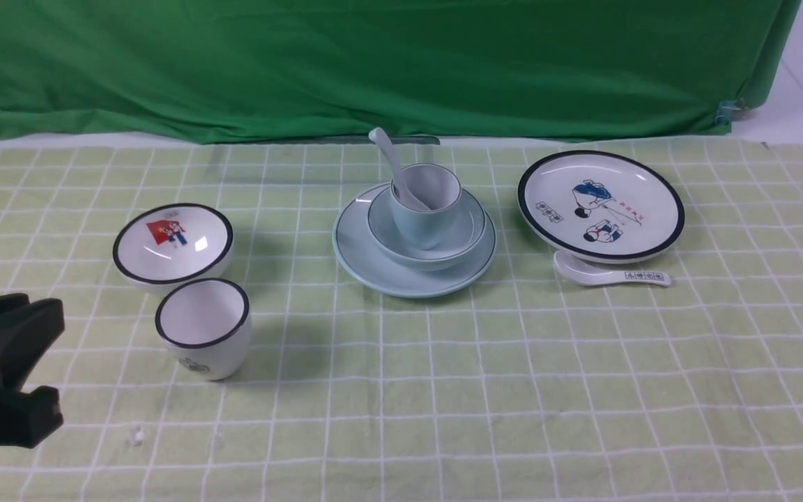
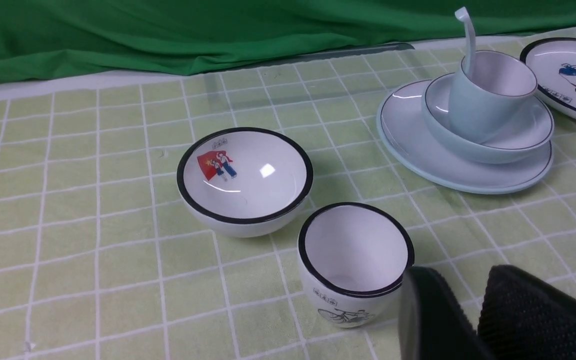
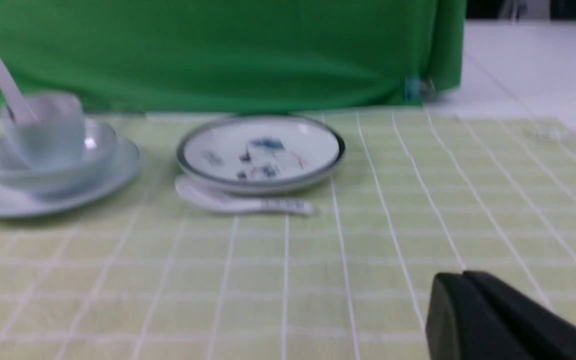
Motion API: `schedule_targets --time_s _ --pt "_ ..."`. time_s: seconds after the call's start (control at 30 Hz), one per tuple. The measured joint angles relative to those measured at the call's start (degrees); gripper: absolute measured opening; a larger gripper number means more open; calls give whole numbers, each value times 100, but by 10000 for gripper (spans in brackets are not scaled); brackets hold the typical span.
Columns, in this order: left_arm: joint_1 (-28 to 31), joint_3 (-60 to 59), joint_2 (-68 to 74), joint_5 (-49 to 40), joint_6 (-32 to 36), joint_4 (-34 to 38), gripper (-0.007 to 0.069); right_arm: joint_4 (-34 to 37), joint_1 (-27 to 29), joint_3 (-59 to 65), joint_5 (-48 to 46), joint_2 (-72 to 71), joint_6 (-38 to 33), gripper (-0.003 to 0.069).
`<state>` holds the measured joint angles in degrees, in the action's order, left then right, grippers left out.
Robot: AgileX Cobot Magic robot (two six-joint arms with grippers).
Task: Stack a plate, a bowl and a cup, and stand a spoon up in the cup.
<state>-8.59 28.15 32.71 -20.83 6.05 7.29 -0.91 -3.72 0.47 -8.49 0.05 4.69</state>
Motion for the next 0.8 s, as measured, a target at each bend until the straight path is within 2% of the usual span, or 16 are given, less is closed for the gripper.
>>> schedule_targets --time_s 0.17,0.63,0.8 --pt "0 0 0 0 0 0 132 16 17 0 -356 -5 -8 16" --pt "0 -24 0 40 0 0 142 21 17 0 -387 -5 -7 45" --pt "53 -846 -411 1369 0 -45 148 23 17 0 -401 -8 -1 59"
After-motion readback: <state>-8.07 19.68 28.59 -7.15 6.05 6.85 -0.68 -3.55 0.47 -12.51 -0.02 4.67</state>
